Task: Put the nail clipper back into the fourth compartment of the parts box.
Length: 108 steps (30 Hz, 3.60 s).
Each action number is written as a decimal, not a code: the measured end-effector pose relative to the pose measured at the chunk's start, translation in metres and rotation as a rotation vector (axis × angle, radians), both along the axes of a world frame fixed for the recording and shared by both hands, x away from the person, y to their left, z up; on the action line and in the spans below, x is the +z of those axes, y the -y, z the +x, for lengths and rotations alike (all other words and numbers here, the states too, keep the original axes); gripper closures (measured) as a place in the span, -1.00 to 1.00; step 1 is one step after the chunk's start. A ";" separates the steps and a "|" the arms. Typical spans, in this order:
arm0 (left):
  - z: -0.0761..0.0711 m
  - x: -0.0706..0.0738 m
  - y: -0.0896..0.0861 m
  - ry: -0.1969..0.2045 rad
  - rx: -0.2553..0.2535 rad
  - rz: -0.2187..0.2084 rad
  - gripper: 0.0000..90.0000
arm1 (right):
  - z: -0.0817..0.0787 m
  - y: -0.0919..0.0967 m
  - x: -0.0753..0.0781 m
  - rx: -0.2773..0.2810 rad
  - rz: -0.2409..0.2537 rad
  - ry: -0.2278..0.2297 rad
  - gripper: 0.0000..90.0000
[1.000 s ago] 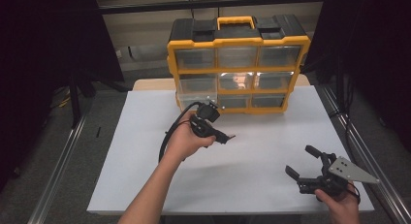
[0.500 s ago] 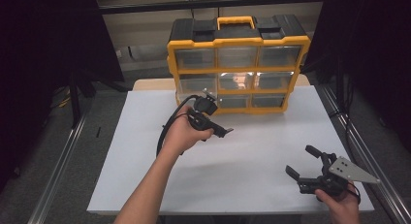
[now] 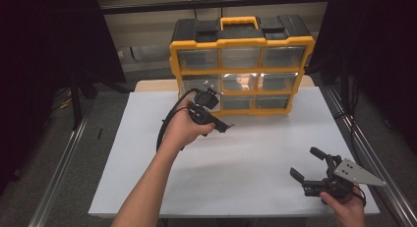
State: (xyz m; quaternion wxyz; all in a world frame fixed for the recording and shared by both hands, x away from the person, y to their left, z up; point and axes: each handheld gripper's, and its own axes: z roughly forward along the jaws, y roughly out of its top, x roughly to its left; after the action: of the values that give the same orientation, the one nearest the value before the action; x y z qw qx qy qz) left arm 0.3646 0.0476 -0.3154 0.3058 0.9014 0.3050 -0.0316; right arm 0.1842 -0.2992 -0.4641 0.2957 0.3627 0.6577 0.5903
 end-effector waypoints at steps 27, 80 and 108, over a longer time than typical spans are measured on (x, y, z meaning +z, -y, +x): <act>0.016 0.021 -0.009 0.020 0.050 0.017 0.77 | 0.000 0.000 0.000 -0.002 0.001 0.003 -0.95; 0.044 0.049 -0.015 0.035 0.125 0.015 0.77 | 0.000 0.002 0.000 -0.007 0.002 0.002 -0.95; 0.057 0.067 -0.023 0.101 0.206 0.015 0.77 | 0.000 0.002 0.000 -0.010 0.005 0.002 -0.95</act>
State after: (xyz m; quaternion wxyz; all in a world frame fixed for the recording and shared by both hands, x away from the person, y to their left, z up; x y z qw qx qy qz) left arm 0.4217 0.0704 -0.2485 0.3158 0.8678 0.3807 0.0475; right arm 0.1841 -0.3013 -0.4646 0.2982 0.3660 0.6542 0.5909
